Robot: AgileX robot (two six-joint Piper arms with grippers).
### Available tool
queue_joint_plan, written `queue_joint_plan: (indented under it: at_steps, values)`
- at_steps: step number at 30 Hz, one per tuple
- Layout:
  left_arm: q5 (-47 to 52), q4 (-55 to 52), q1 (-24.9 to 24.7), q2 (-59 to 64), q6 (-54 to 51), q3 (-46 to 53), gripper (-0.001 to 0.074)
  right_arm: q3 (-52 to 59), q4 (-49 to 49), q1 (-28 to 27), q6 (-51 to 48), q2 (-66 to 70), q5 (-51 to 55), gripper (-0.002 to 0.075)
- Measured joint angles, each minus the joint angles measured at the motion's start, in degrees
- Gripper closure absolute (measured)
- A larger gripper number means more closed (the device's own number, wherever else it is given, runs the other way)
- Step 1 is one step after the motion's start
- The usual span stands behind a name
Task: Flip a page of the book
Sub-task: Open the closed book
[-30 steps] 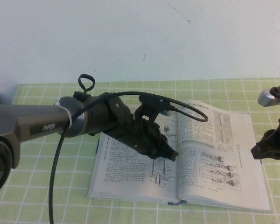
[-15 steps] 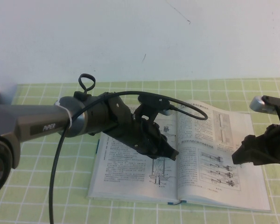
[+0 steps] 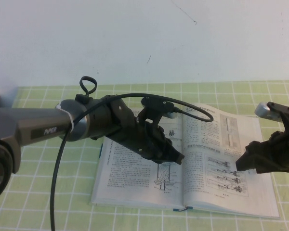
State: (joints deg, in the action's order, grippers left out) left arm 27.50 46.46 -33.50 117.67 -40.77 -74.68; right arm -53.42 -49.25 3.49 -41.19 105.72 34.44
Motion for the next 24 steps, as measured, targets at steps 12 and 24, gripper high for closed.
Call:
queue_joint_plan:
  at_steps: [12,24]
  values:
    - [0.1,0.1,0.0,0.1,-0.1,0.0,0.0739,0.0,3.9,0.0,2.3,0.0,2.2,0.0258]
    - [0.3,0.2,0.0,0.1,-0.1,0.0,0.0739,0.0,-2.3,0.0,-3.3,1.1,3.4,0.0262]
